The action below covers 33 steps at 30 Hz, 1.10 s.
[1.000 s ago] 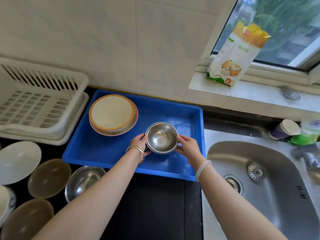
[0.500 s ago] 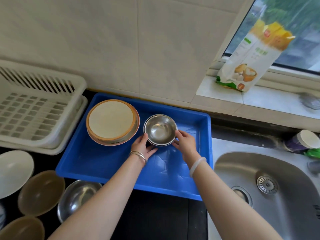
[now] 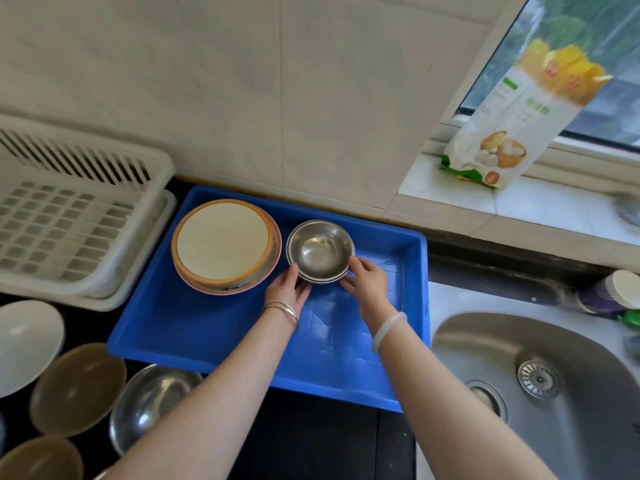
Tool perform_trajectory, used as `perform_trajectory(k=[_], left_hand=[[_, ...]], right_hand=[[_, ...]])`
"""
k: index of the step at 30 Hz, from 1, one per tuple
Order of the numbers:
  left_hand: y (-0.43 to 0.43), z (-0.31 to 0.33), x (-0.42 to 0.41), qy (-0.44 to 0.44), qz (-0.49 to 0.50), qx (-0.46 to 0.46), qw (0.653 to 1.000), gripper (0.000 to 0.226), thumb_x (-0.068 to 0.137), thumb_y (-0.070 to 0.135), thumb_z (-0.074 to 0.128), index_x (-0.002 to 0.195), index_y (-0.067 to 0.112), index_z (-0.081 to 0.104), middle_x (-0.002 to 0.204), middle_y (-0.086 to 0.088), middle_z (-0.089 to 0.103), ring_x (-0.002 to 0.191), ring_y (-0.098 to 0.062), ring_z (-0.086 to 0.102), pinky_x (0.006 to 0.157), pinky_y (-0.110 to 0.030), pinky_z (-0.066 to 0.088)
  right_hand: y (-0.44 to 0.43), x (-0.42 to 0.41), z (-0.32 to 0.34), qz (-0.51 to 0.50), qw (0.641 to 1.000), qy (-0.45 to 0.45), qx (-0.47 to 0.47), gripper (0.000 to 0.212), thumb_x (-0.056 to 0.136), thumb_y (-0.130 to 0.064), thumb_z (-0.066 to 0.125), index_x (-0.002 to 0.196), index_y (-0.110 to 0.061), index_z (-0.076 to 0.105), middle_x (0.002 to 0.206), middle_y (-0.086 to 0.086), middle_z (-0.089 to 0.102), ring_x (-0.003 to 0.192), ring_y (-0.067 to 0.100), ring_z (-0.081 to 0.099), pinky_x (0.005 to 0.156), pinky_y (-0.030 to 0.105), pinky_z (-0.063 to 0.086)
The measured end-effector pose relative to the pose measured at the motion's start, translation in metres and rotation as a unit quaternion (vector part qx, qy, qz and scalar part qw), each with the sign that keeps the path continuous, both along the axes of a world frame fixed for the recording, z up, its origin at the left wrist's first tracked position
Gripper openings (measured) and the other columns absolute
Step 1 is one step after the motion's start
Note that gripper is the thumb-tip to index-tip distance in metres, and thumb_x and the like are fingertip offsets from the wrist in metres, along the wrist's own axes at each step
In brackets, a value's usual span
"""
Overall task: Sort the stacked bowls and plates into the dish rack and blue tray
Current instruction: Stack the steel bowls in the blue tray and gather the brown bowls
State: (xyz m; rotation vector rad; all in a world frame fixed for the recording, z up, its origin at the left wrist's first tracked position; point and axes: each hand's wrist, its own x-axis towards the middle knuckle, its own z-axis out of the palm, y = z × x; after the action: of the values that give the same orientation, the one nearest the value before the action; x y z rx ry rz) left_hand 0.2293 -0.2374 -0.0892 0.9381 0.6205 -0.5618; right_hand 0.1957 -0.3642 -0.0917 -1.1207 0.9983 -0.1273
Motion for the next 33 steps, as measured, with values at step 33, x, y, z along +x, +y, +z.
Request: perform_trajectory(k=[33], left_hand=[[0.261, 0.04, -0.228, -0.131, 0.019, 0.575, 0.807, 0.021, 0.078, 0.002, 0.065, 0.097, 0.009, 0.066, 0.098, -0.011, 0.068, 0.088, -0.024, 0.062, 0.083, -0.033, 0.045]], right_hand=[[0.206, -0.132, 0.01, 0.472, 0.844, 0.092, -0.237, 0.043, 0.092, -0.035, 0.053, 0.13, -0.015, 0.053, 0.111, 0.004, 0.065, 0.097, 0.02, 0.065, 0.087, 0.039, 0.055]])
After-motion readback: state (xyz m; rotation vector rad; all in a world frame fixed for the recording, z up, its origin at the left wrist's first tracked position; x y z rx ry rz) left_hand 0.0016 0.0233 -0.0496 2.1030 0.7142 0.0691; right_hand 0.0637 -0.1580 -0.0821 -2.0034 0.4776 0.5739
